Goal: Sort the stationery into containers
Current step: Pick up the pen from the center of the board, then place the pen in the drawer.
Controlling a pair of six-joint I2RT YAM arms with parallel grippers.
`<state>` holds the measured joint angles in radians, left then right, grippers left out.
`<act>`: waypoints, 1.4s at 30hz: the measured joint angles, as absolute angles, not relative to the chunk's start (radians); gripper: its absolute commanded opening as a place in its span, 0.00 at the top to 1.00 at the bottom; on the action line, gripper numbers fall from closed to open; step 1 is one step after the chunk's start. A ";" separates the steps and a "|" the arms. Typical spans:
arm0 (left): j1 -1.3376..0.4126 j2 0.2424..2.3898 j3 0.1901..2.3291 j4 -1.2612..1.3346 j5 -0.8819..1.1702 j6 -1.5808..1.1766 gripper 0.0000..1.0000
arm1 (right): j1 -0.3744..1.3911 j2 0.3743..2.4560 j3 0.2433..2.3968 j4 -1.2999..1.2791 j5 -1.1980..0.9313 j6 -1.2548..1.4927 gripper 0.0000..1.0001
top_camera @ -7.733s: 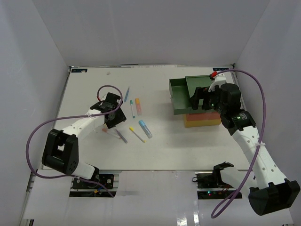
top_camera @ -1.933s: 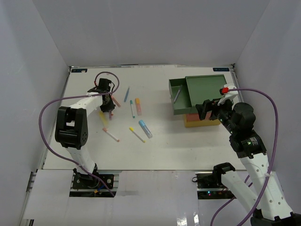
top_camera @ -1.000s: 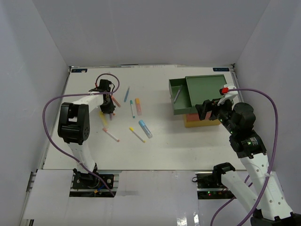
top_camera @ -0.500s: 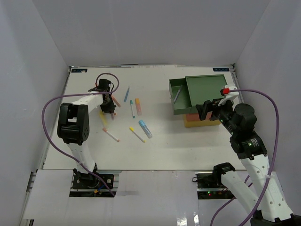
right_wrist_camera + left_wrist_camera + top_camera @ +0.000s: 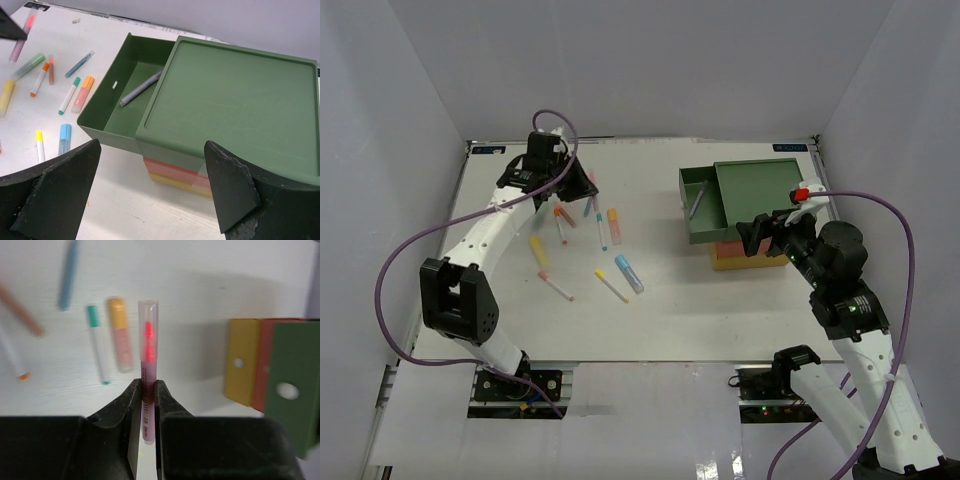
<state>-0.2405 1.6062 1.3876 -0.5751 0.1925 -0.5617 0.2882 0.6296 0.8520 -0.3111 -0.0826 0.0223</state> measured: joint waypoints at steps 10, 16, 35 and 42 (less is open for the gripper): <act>-0.553 1.691 1.749 -0.453 0.348 -0.780 0.90 | 0.288 0.607 0.852 -0.311 -0.082 0.023 0.10; -0.645 1.830 1.831 -0.396 0.342 -0.884 0.85 | 0.288 0.588 0.844 -0.311 -0.082 0.023 0.10; -0.719 1.891 1.819 -0.382 0.192 -0.902 0.15 | 0.288 0.583 0.821 -0.311 -0.081 0.023 0.10; -0.698 1.759 1.731 -0.503 0.021 -0.802 0.16 | 0.288 0.583 0.821 -0.311 -0.081 0.023 0.10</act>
